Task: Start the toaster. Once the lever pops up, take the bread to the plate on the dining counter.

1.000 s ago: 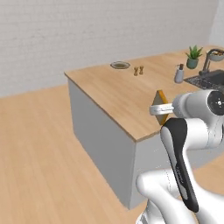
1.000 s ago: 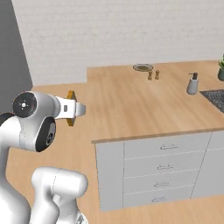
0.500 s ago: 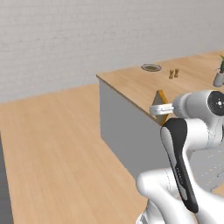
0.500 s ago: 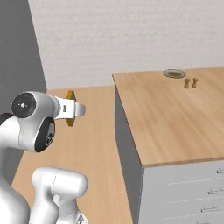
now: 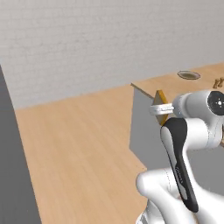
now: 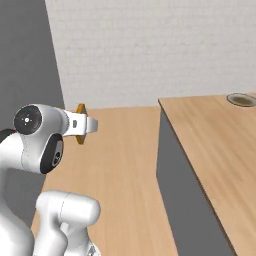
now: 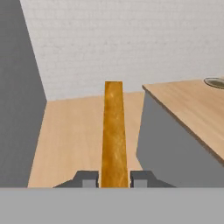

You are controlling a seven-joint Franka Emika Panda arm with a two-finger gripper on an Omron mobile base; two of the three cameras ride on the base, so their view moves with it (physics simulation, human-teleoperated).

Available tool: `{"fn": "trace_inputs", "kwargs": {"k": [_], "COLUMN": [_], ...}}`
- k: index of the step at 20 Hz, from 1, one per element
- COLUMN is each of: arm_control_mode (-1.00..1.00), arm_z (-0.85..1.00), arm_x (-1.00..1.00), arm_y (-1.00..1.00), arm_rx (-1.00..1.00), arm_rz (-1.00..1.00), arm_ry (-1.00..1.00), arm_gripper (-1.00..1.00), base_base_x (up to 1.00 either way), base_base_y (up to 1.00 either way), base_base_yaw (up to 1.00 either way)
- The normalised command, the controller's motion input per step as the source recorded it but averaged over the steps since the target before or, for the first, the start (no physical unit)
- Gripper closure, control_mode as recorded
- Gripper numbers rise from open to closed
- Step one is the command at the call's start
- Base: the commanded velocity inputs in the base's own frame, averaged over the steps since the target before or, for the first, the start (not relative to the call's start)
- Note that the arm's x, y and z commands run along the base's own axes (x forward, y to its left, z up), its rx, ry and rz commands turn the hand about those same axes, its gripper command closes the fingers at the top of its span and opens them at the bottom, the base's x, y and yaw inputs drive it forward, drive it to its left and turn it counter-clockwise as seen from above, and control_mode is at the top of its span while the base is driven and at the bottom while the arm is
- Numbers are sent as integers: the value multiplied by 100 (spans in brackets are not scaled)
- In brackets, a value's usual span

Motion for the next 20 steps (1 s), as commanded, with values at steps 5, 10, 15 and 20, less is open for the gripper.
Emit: {"fn": "trace_inputs", "kwargs": {"k": [5,10,15,20], "arm_control_mode": [100,100,100,100], "arm_z": [0,0,0,0], "arm_x": [0,0,0,0], "arm_y": [0,0,0,0], "arm_rx": [0,0,0,0], "arm_rz": [0,0,0,0], "arm_ry": [0,0,0,0], "arm_gripper": [100,100,100,100], "base_base_x": [100,100,100,100], "base_base_y": [100,69,4,0], "base_base_yaw": [4,0,-11,-22]}}
